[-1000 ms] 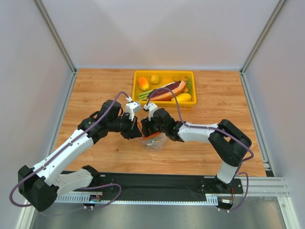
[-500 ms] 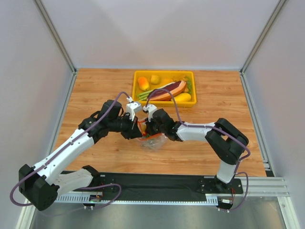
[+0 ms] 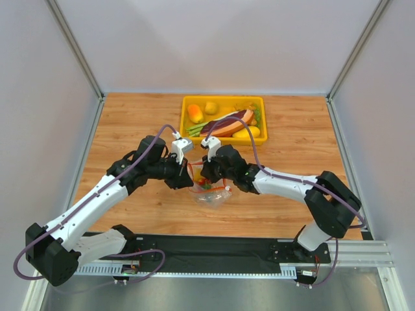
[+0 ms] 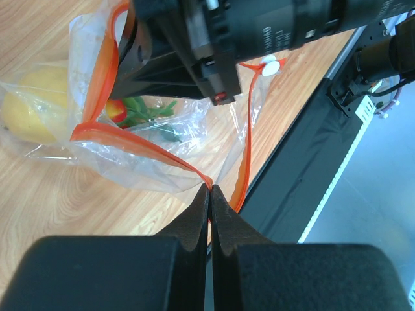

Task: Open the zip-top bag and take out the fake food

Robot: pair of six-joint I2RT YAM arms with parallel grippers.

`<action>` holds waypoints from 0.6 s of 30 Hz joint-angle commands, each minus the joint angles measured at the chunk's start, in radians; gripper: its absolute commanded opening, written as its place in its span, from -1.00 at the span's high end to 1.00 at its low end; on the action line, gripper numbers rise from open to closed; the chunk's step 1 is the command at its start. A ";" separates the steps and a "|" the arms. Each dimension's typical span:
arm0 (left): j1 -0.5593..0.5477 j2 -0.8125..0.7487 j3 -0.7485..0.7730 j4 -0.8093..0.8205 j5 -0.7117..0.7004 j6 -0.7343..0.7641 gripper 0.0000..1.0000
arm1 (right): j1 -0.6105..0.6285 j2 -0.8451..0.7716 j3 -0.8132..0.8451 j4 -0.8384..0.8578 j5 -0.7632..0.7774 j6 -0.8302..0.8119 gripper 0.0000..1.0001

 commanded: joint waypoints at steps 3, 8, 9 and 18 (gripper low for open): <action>-0.008 0.000 0.008 0.004 0.022 0.015 1.00 | -0.003 -0.064 0.023 -0.063 0.011 0.001 0.99; -0.008 0.000 0.008 0.004 0.019 0.015 1.00 | -0.001 -0.032 0.098 -0.270 0.027 -0.003 0.89; -0.008 0.000 0.008 0.004 0.019 0.017 1.00 | -0.001 -0.032 0.095 -0.282 0.016 -0.003 0.84; -0.010 0.003 0.009 0.004 0.020 0.017 1.00 | 0.003 -0.061 0.069 -0.301 -0.016 -0.009 0.01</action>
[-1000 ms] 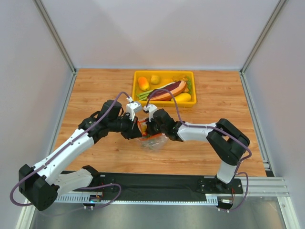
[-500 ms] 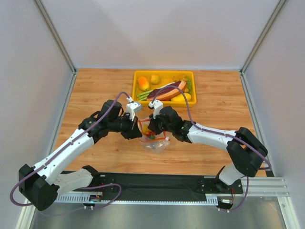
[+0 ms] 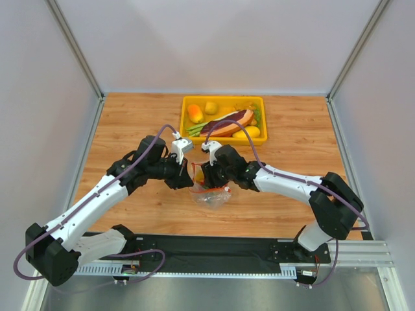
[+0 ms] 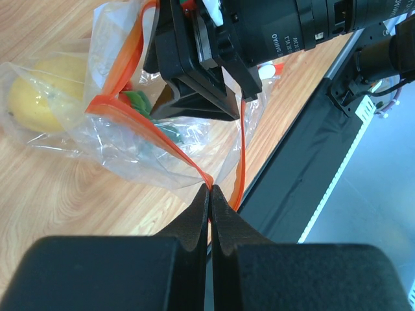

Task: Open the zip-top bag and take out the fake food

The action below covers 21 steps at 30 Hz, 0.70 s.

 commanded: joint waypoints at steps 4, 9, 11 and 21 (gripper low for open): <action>-0.009 0.003 0.009 0.002 0.017 0.017 1.00 | 0.012 0.003 0.040 -0.051 -0.022 -0.019 -0.02; -0.009 0.001 0.009 0.002 0.017 0.017 1.00 | 0.025 0.031 0.054 -0.074 -0.039 -0.025 -0.01; -0.009 0.004 0.009 0.002 0.017 0.017 1.00 | 0.029 0.039 0.051 -0.072 -0.046 -0.025 0.03; -0.011 0.006 0.009 0.002 0.017 0.017 1.00 | 0.035 0.068 0.063 -0.033 -0.023 -0.025 0.65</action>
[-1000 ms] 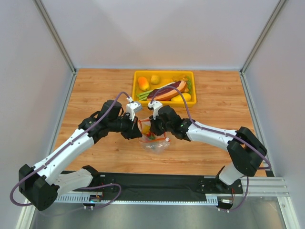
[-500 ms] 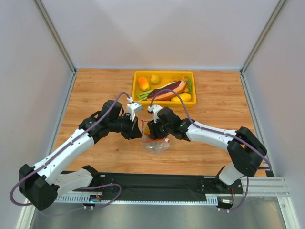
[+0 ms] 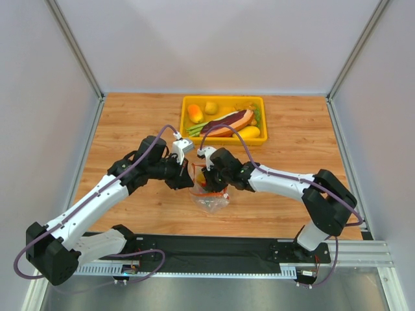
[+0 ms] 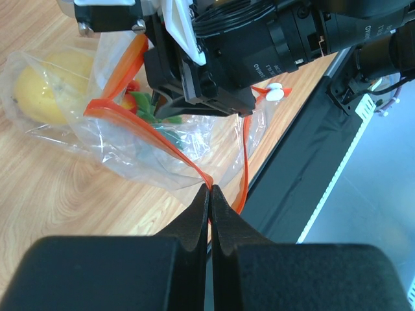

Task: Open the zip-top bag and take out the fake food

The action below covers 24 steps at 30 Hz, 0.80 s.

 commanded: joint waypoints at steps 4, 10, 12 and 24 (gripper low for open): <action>-0.006 0.002 0.009 0.002 0.017 0.018 1.00 | 0.005 0.002 0.033 0.054 0.024 -0.010 0.99; -0.006 0.006 0.012 -0.006 -0.006 0.017 1.00 | 0.005 -0.118 -0.006 0.102 0.038 0.004 0.99; -0.006 0.009 0.012 -0.009 -0.007 0.017 1.00 | 0.005 -0.156 -0.021 0.108 0.041 0.007 0.99; -0.006 0.014 0.014 -0.021 -0.037 0.015 1.00 | 0.005 -0.325 -0.003 0.024 -0.034 0.033 0.99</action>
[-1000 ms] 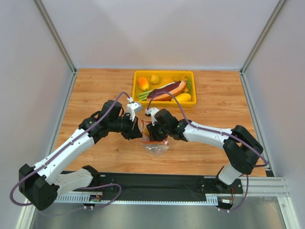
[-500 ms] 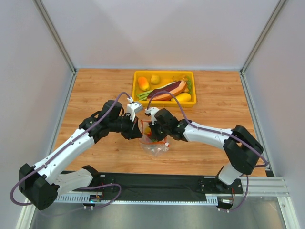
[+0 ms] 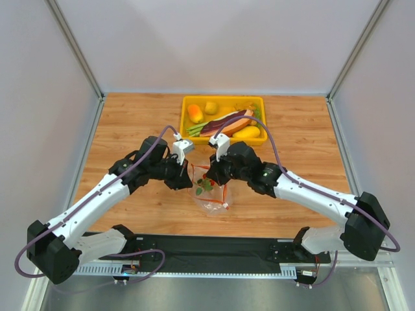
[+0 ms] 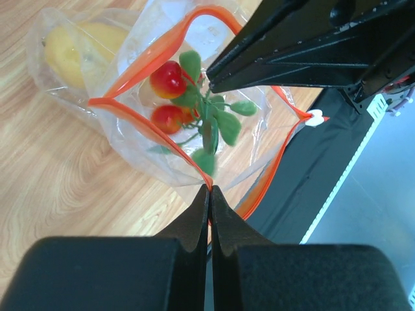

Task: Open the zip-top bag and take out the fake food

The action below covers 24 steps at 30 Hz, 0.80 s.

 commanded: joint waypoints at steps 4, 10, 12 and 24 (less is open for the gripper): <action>-0.006 0.002 0.012 -0.003 -0.014 0.012 1.00 | 0.006 -0.074 0.031 -0.043 -0.063 0.025 0.99; -0.006 0.006 0.015 -0.013 -0.040 0.012 1.00 | 0.003 -0.178 0.066 -0.107 -0.054 0.014 0.99; -0.007 0.011 0.015 -0.017 -0.047 0.010 1.00 | 0.003 -0.200 0.091 -0.139 -0.042 0.002 0.99; -0.007 0.002 0.017 -0.020 -0.061 0.010 1.00 | -0.265 -0.185 0.215 -0.160 -0.060 -0.103 0.99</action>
